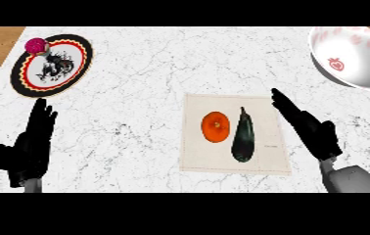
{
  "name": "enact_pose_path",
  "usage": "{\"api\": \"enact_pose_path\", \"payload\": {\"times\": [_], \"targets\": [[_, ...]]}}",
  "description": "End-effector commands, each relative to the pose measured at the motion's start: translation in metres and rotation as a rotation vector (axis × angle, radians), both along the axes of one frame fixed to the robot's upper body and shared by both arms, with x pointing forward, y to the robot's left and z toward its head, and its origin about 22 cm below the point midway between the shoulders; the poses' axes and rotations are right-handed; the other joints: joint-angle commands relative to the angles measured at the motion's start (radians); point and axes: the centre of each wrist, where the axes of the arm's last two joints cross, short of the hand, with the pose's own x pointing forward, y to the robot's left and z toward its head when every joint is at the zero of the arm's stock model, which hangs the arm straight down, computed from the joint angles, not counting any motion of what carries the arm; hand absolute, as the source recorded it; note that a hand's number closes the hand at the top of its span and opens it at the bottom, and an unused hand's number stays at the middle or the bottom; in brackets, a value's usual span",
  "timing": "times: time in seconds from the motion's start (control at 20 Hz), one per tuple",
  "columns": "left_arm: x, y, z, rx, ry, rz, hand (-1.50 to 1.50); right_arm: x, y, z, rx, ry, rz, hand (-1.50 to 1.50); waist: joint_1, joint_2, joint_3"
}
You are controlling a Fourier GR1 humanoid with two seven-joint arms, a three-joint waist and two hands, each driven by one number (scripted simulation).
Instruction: Pick the eggplant from the placemat and place it in the bowl
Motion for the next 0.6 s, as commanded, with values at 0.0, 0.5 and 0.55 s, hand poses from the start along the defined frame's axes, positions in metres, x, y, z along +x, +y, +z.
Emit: {"api": "enact_pose_path", "payload": {"times": [0.0,0.5,0.55], "targets": [[0.006,-0.019,-0.001,0.005,-0.016,-0.084,0.0,0.003,0.014,0.003,0.008,0.057,-0.095,1.5,0.031,-0.004,0.011],[0.036,-0.072,0.026,0.019,-0.071,-0.298,0.0,-0.004,0.071,0.0,-0.033,-0.05,-0.757,-1.5,-0.042,-0.021,0.009],[0.04,-0.076,0.029,0.013,-0.089,-0.312,0.0,-0.005,0.089,0.01,0.031,-0.111,-0.784,-1.5,-0.035,-0.02,0.009]]}}
